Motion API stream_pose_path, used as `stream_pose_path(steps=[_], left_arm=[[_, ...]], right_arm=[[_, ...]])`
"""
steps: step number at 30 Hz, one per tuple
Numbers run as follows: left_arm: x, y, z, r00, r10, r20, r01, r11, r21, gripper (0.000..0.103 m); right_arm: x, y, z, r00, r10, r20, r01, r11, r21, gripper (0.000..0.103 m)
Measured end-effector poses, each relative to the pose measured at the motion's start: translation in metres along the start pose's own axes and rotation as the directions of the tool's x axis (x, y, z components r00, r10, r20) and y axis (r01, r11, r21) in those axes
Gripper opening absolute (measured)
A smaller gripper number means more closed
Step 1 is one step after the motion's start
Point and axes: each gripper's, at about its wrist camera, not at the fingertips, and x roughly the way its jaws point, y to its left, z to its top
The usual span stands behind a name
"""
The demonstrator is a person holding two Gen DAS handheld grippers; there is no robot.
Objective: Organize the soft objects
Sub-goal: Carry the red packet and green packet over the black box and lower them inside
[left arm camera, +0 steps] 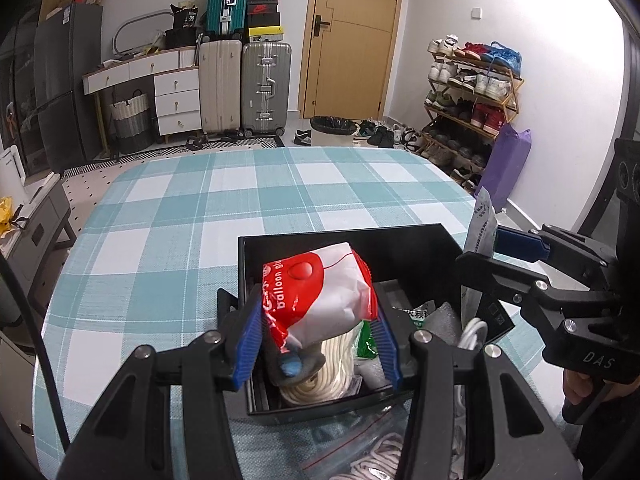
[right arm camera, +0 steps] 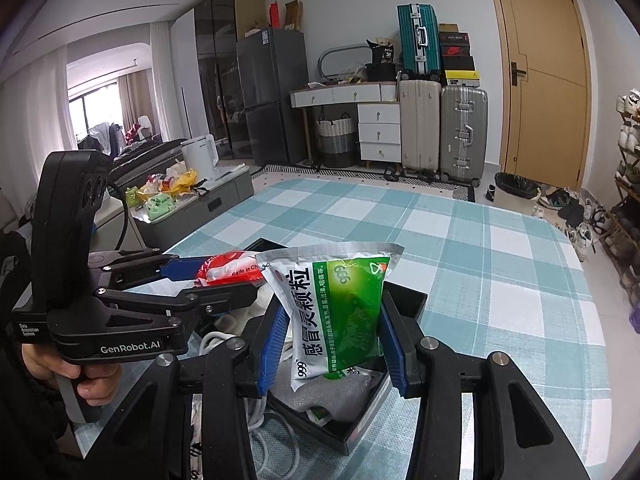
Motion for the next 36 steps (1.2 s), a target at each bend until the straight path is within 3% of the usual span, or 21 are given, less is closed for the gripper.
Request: stream_pose_path(steps=[26, 36], left_arm=[[0.016, -0.018, -0.009, 0.999, -0.008, -0.051, 0.012, 0.997, 0.08, 0.049], [0.015, -0.019, -0.011, 0.998, -0.017, -0.063, 0.021, 0.998, 0.055, 0.049]], right_arm=[[0.021, -0.007, -0.004, 0.999, -0.014, -0.047, 0.013, 1.0, -0.004, 0.044], [0.026, -0.008, -0.006, 0.998, -0.019, -0.062, 0.019, 1.0, -0.001, 0.044]])
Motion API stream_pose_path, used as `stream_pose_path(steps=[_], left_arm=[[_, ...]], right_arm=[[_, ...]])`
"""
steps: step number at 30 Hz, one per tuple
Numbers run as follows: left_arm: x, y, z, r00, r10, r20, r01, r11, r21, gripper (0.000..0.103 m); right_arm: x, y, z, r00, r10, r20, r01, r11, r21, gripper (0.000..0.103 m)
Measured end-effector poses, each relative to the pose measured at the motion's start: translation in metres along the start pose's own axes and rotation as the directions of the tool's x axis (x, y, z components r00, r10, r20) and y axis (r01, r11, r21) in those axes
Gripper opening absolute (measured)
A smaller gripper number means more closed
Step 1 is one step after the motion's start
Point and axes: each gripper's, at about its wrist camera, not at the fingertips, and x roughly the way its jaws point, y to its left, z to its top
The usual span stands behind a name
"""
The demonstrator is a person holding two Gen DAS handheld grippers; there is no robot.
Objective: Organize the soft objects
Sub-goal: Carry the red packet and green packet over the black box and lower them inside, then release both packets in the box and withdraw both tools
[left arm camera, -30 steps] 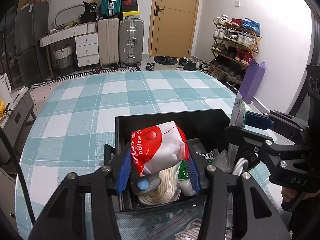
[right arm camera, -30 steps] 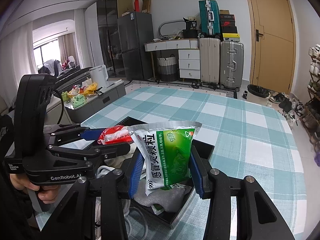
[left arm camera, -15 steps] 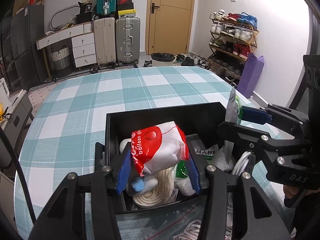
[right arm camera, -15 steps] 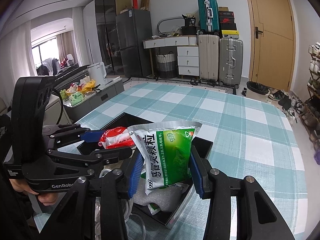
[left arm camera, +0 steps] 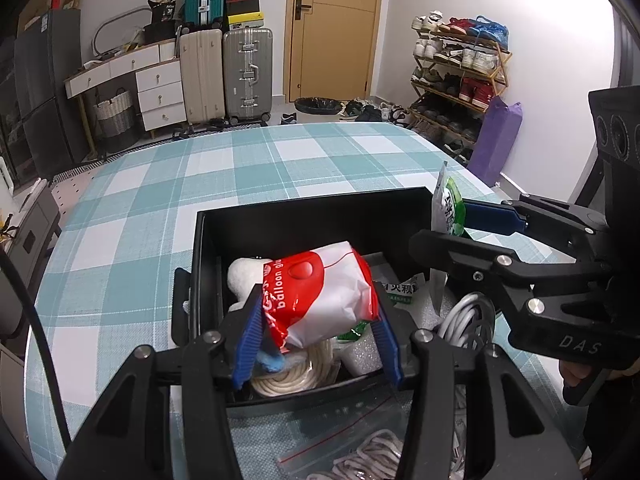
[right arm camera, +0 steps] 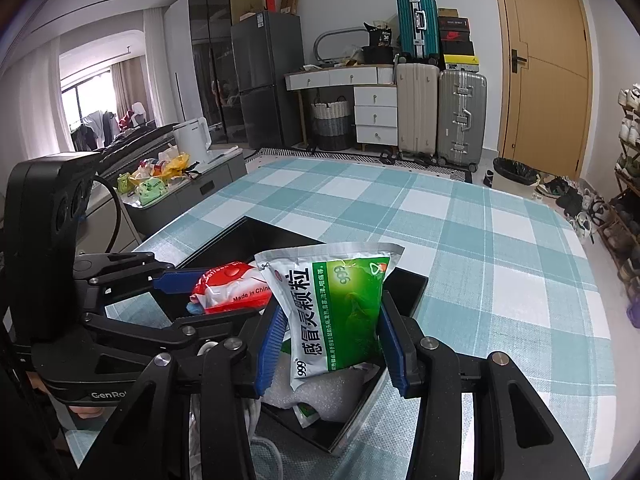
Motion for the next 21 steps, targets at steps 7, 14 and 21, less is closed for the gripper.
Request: stream_pose_path(steps=[7, 14, 21], left_arm=[[-0.002, 0.0, -0.002, 1.0, -0.012, -0.008, 0.012, 1.0, -0.009, 0.049], [-0.002, 0.0, -0.001, 1.0, -0.028, -0.008, 0.028, 1.0, 0.001, 0.055], [-0.006, 0.0, 0.001, 1.0, -0.022, -0.01, 0.022, 1.0, 0.012, 0.067]], right_arm=[[0.001, -0.001, 0.0, 1.0, -0.001, -0.002, 0.001, 1.0, 0.002, 0.044], [0.0, -0.003, -0.001, 1.0, -0.008, -0.007, 0.008, 1.0, 0.002, 0.049], [-0.017, -0.006, -0.002, 0.998, -0.047, 0.035, 0.047, 0.999, 0.007, 0.079]])
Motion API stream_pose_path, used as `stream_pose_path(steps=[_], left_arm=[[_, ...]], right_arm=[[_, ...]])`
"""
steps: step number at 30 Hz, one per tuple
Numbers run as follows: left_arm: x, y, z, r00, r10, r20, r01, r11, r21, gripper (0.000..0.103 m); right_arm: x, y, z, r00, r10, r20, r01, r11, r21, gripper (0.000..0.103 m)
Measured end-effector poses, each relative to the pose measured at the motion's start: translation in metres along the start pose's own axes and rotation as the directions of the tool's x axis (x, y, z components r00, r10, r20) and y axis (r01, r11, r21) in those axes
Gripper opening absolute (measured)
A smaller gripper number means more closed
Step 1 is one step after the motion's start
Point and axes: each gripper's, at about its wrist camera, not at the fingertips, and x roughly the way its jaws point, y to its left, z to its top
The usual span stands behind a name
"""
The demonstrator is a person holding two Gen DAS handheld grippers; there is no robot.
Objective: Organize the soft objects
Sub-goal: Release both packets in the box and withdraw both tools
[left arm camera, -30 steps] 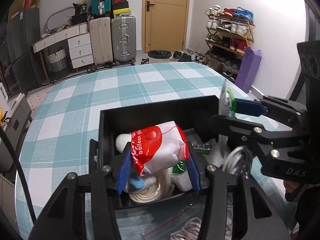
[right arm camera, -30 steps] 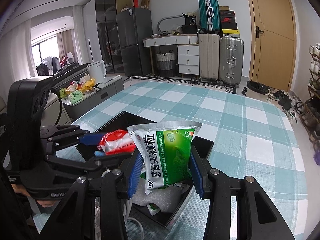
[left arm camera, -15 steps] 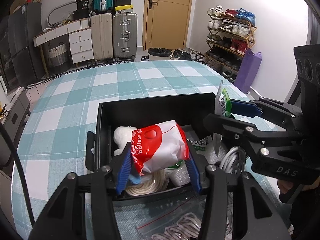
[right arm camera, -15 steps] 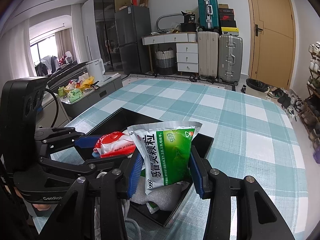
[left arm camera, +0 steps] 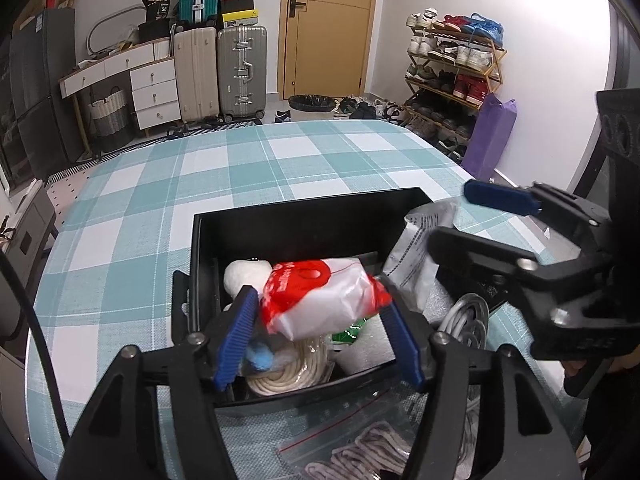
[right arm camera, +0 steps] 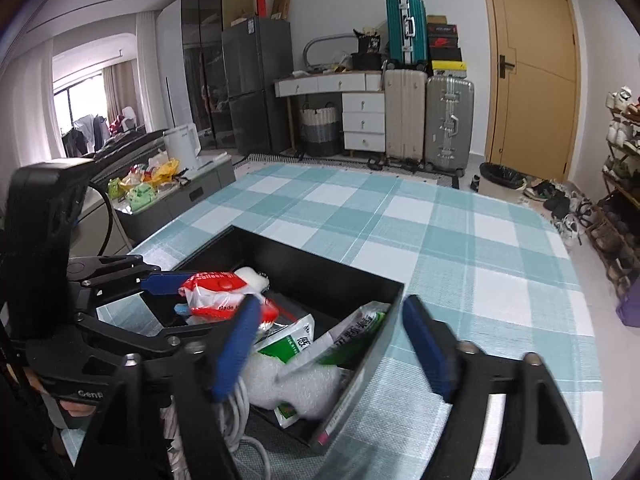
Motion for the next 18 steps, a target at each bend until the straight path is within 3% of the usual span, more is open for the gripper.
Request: stream_pose_path(steps=[6, 9, 12, 18], left_arm=[[-0.013, 0.002, -0.002, 0.999, -0.006, 0.033, 0.007, 1.0, -0.024, 0.093], [-0.025, -0.001, -0.006, 0.998, 0.02, 0.066, -0.019, 1.0, -0.015, 0.103], [-0.036, -0.001, -0.011, 0.994, 0.069, 0.089, -0.069, 0.998, -0.009, 0.103], [-0.054, 0.008, -0.025, 0.99, 0.096, 0.104, -0.09, 0.994, -0.061, 0.103]], right_arm=[[-0.023, -0.004, -0.006, 0.999, -0.035, 0.015, 0.034, 0.999, 0.024, 0.1], [-0.034, -0.003, -0.012, 0.999, -0.036, 0.017, 0.035, 0.999, 0.04, 0.102], [-0.043, 0.0, -0.019, 0.999, -0.032, 0.017, 0.031, 0.998, 0.048, 0.102], [-0.049, 0.008, -0.032, 1.0, -0.014, -0.017, 0.015, 0.998, 0.068, 0.102]])
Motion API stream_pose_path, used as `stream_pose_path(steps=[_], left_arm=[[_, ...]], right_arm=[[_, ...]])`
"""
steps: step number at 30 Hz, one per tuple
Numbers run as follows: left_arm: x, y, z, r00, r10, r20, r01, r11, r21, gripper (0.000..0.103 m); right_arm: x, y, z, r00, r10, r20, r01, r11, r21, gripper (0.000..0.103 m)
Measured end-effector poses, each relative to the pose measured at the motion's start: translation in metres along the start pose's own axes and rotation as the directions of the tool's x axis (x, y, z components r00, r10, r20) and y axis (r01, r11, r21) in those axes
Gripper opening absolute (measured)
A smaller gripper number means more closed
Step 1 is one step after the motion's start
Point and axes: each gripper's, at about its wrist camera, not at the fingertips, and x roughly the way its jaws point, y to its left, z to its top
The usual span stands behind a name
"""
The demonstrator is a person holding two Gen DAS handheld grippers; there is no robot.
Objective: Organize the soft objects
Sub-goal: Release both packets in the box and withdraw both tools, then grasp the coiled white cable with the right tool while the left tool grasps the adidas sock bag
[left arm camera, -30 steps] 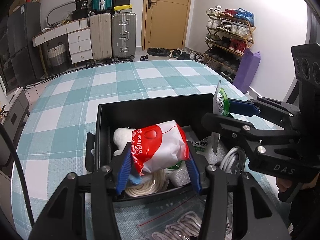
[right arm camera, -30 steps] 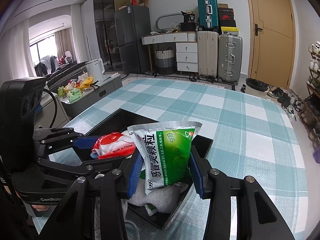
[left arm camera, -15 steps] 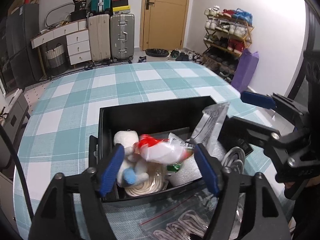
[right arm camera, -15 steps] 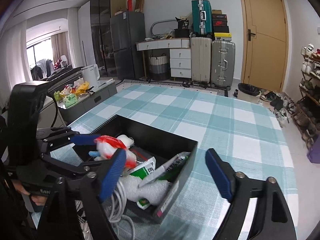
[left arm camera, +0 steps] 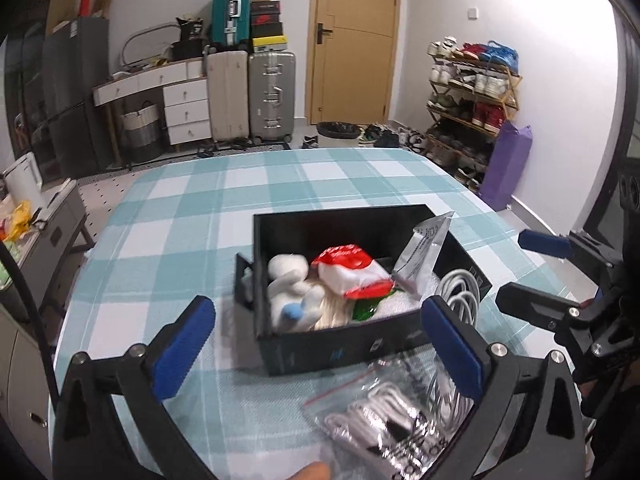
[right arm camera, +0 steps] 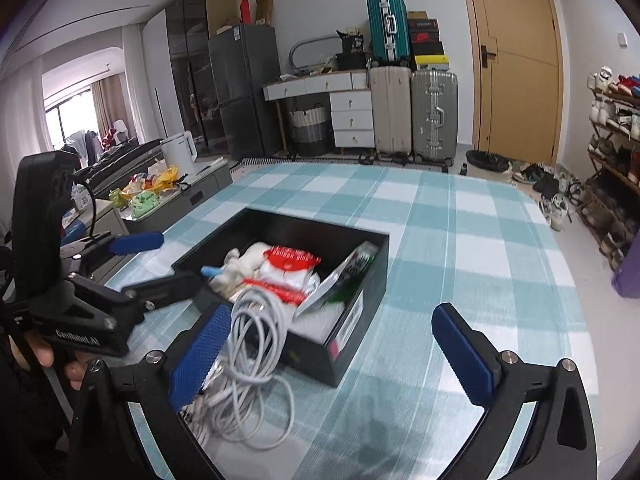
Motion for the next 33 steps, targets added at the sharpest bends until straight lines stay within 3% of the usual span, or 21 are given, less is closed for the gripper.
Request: stream_pose_path(steps=[8, 22, 33], left_arm=[[-0.014, 0.005, -0.019, 0.999, 0.036, 0.003, -0.035, 0.999, -0.034, 0.103], [-0.026, -0.01, -0.047, 0.996, 0.085, -0.005, -0.085, 0.996, -0.007, 0.103], [-0.025, -0.007, -0.067, 0.997, 0.064, -0.034, -0.065, 0.997, -0.047, 0.103]], right_arm=[[0.005, 0.012, -0.01, 0.998, 0.019, -0.057, -0.019, 1.0, -0.003, 0.102], [0.022, 0.02, -0.024, 0.984, 0.096, -0.15, -0.093, 0.995, 0.027, 0.102], [0.037, 0.027, -0.034, 0.965, 0.166, -0.204, -0.156, 0.986, 0.062, 0.102]])
